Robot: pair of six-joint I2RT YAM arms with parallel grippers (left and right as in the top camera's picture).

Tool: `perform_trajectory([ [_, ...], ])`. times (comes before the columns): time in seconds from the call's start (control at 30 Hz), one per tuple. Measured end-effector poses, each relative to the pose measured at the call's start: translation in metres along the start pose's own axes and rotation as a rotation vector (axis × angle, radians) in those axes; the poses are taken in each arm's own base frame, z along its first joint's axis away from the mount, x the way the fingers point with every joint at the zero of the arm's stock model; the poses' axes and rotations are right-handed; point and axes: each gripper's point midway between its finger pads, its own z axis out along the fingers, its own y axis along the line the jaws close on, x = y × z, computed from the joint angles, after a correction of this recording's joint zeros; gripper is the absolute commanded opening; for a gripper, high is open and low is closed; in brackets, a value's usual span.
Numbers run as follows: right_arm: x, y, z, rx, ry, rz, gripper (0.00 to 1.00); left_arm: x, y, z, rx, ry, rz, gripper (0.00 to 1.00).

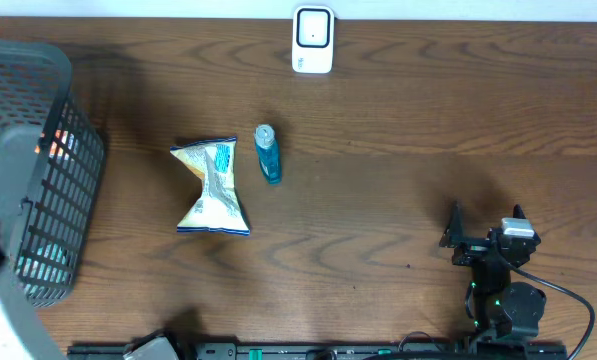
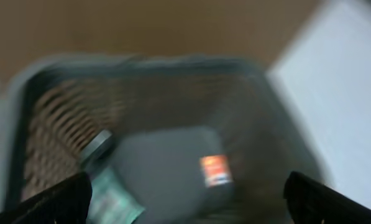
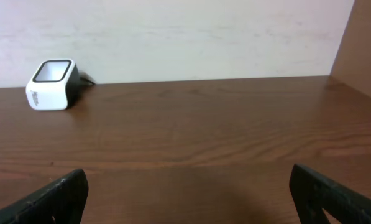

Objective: Scan the item barcode
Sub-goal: 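Reach the left gripper into the basket and grasp the green Zappy wipes pack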

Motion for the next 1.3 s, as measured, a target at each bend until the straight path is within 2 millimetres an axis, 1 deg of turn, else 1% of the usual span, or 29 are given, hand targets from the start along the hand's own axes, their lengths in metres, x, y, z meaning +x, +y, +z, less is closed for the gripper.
perform_trajectory([
  [0.03, 0.0, 0.0, 0.0, 0.0, 0.0, 0.0, 0.99, 0.003, 0.017, 0.012, -0.072, 0.034, -0.064, 0.98],
  [0.13, 0.0, 0.0, 0.0, 0.0, 0.0, 0.0, 0.99, 0.016, 0.048, 0.042, -0.206, 0.133, -0.2, 0.98],
  [0.2, 0.0, 0.0, 0.0, 0.0, 0.0, 0.0, 0.99, 0.031, 0.067, 0.064, -0.288, 0.231, -0.291, 0.98],
  [0.3, 0.0, 0.0, 0.0, 0.0, 0.0, 0.0, 0.99, 0.059, 0.084, 0.089, -0.374, 0.39, -0.373, 0.98],
  [0.4, 0.0, 0.0, 0.0, 0.0, 0.0, 0.0, 0.99, 0.088, 0.094, 0.113, -0.449, 0.529, -0.409, 0.98],
  [0.5, 0.0, 0.0, 0.0, 0.0, 0.0, 0.0, 0.99, 0.115, 0.097, 0.138, -0.494, 0.628, -0.418, 0.98],
  [0.67, 0.0, 0.0, 0.0, 0.0, 0.0, 0.0, 0.99, 0.149, 0.102, 0.175, -0.539, 0.722, -0.412, 0.98],
  [0.73, 0.0, 0.0, 0.0, 0.0, 0.0, 0.0, 0.99, 0.16, 0.105, 0.185, -0.554, 0.746, -0.408, 0.98],
  [0.9, 0.0, 0.0, 0.0, 0.0, 0.0, 0.0, 0.99, 0.185, 0.113, 0.198, -0.576, 0.779, -0.402, 0.98],
  [0.97, 0.0, 0.0, 0.0, 0.0, 0.0, 0.0, 0.99, 0.197, 0.117, 0.207, -0.573, 0.775, -0.403, 0.98],
  [1.0, 0.0, 0.0, 0.0, 0.0, 0.0, 0.0, 0.99, 0.21, 0.122, 0.215, -0.575, 0.778, -0.403, 0.98],
  [1.03, 0.0, 0.0, 0.0, 0.0, 0.0, 0.0, 0.99, 0.214, 0.123, 0.216, -0.577, 0.781, -0.402, 0.98],
  [1.13, 0.0, 0.0, 0.0, 0.0, 0.0, 0.0, 0.99, 0.242, 0.134, 0.224, -0.593, 0.793, -0.406, 0.98],
  [1.23, 0.0, 0.0, 0.0, 0.0, 0.0, 0.0, 0.99, 0.272, 0.146, 0.226, -0.621, 0.817, -0.413, 0.97],
  [1.3, 0.0, 0.0, 0.0, 0.0, 0.0, 0.0, 0.99, 0.288, 0.153, 0.225, -0.635, 0.832, -0.411, 0.98],
])
